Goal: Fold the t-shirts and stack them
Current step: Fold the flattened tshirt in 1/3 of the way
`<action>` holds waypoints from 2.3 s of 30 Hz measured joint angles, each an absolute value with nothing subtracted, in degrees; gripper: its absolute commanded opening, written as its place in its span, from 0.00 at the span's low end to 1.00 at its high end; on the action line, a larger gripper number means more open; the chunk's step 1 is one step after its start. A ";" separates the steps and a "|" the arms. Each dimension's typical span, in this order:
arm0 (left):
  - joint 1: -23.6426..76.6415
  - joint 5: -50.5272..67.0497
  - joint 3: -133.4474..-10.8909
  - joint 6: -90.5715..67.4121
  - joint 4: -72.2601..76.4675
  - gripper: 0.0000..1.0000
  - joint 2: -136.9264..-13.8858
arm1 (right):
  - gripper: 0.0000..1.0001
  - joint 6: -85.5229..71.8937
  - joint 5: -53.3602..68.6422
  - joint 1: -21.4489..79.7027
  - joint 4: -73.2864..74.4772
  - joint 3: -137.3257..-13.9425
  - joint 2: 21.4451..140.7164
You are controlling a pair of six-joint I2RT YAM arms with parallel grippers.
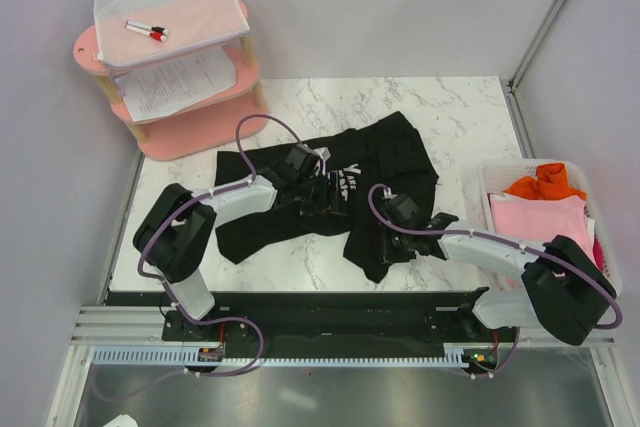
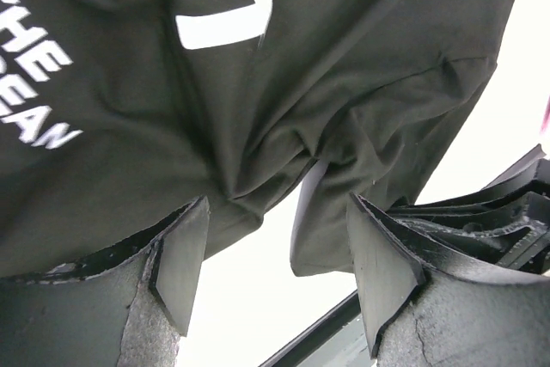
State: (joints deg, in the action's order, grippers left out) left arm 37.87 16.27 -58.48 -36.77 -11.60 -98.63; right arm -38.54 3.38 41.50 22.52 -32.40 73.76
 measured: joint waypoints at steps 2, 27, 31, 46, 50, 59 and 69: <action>37.12 15.99 -58.48 -36.36 -12.32 0.73 -97.91 | 0.07 -38.76 4.03 41.54 21.61 -33.58 75.88; 25.45 7.01 -57.36 -30.06 -23.99 0.72 -92.27 | 0.03 -38.72 -7.03 43.48 46.92 -43.70 67.13; 24.08 6.04 -55.83 -29.76 -24.56 0.69 -90.35 | 0.01 -37.80 -3.86 43.90 39.68 -43.53 71.07; 14.28 4.54 -51.22 -29.45 -27.83 0.65 -86.48 | 0.00 -37.50 -0.67 50.41 31.99 -46.19 87.46; 13.85 4.54 -51.13 -29.47 -28.47 0.63 -86.54 | 0.00 -37.91 -2.96 51.72 33.28 -46.85 87.92; 13.85 3.20 -50.41 -29.65 -30.00 0.62 -86.89 | 0.00 -38.76 -6.20 52.56 40.16 -45.60 85.86; 13.47 1.52 -49.28 -30.39 -32.08 0.61 -87.37 | 0.01 -38.04 -10.52 53.71 51.37 -45.65 86.32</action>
State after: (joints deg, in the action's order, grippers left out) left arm 13.47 1.52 -49.28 -30.39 -32.08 -87.37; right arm -38.04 -10.52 53.71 51.37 -45.65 86.32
